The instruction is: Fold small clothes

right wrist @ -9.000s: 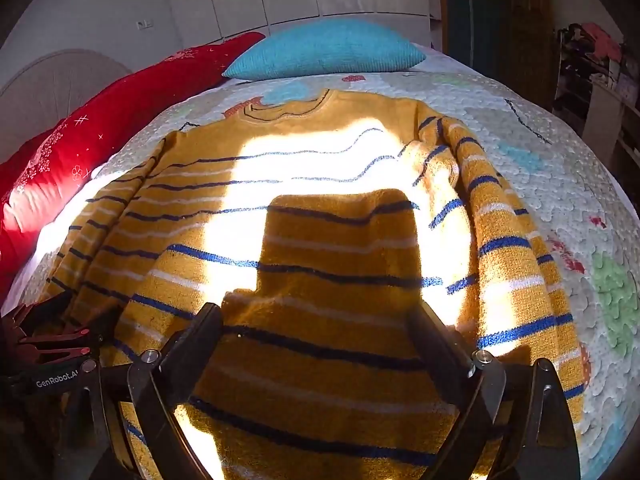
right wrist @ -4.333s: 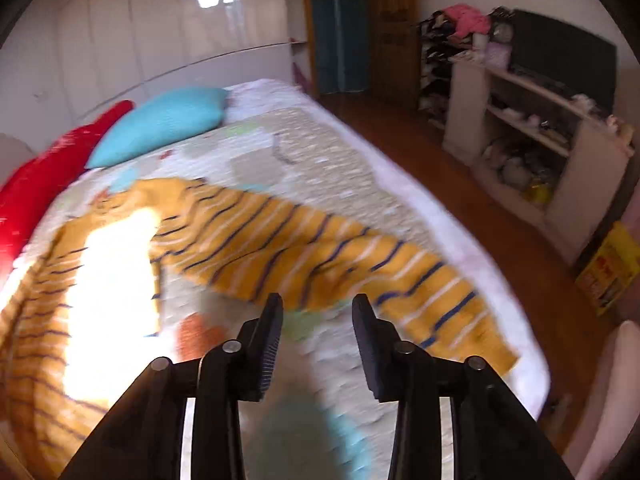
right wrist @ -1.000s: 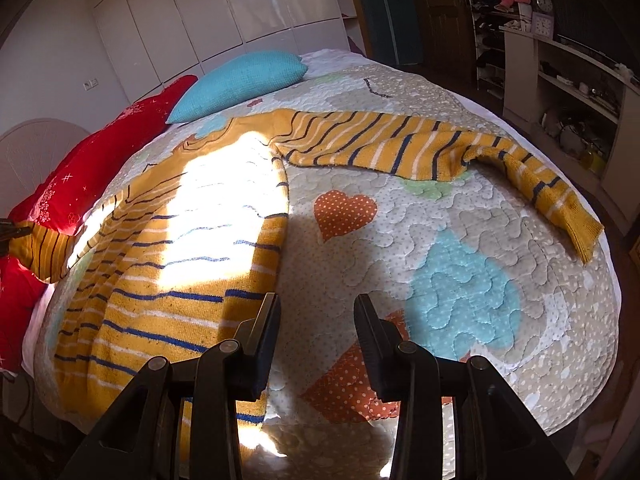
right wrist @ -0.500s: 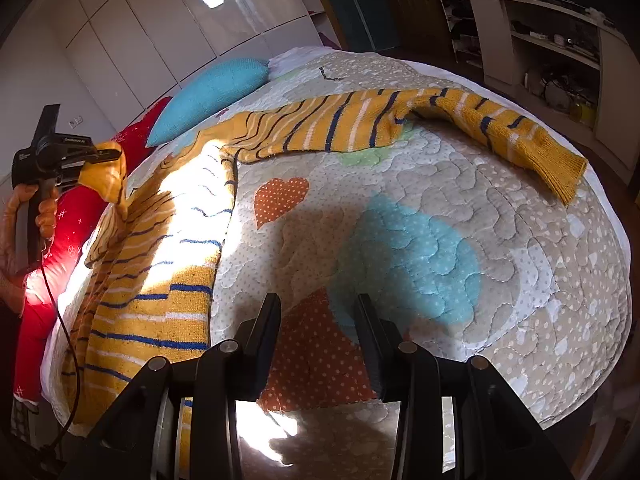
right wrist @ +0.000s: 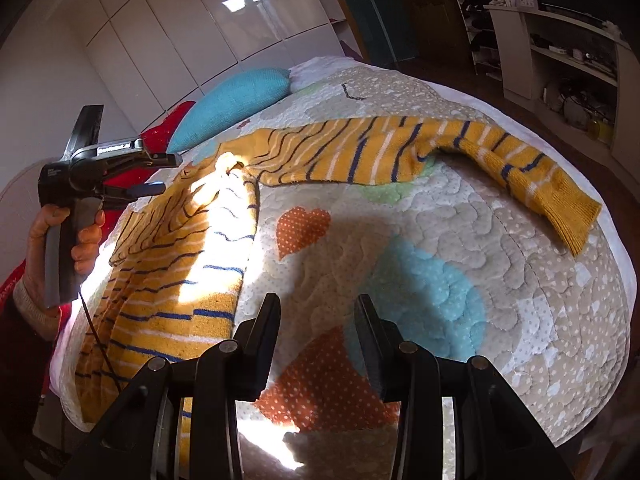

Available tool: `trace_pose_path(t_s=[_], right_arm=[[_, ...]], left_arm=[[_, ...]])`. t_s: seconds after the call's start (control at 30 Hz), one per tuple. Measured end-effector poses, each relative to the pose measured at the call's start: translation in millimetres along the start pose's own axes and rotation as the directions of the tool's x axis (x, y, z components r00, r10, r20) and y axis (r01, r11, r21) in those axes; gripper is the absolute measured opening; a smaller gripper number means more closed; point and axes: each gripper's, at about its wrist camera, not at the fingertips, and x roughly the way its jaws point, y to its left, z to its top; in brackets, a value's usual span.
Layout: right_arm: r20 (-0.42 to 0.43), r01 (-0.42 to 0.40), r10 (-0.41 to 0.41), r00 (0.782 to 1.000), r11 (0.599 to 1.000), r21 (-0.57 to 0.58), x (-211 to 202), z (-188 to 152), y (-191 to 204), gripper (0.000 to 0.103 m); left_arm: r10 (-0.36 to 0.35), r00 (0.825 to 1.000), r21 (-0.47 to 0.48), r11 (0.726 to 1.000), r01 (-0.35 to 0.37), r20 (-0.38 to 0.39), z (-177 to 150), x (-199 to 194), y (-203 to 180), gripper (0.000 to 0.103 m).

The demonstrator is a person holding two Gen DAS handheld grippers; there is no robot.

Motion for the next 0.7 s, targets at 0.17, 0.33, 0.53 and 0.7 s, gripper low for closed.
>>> trace_pose_path(t_s=[0.17, 0.33, 0.53, 0.7], right_arm=[[0.0, -0.08, 0.08, 0.997, 0.992, -0.095, 24.3, 34.7, 47.4, 0.051], [-0.025, -0.143, 0.141, 0.99, 0.98, -0.135, 78.7, 73.8, 96.0, 0.051], [-0.099, -0.063, 0.053, 0.994, 0.993, -0.099, 175.4, 126.0, 129.8, 0.048], [-0.191, 0.065, -0.092, 0.977, 0.988, -0.143, 231.3, 136.4, 124.2, 0.026]], left_arm=[[0.2, 0.975, -0.028, 0.98, -0.198, 0.092, -45.3, -61.3, 48.0, 0.08], [0.37, 0.925, -0.077, 0.928, -0.364, 0.084, -97.2, -87.5, 97.8, 0.08], [0.387, 0.919, -0.109, 0.919, -0.378, 0.073, -149.0, -84.3, 120.2, 0.08], [0.42, 0.906, -0.125, 0.903, -0.41, 0.061, -175.3, -63.1, 136.6, 0.081]])
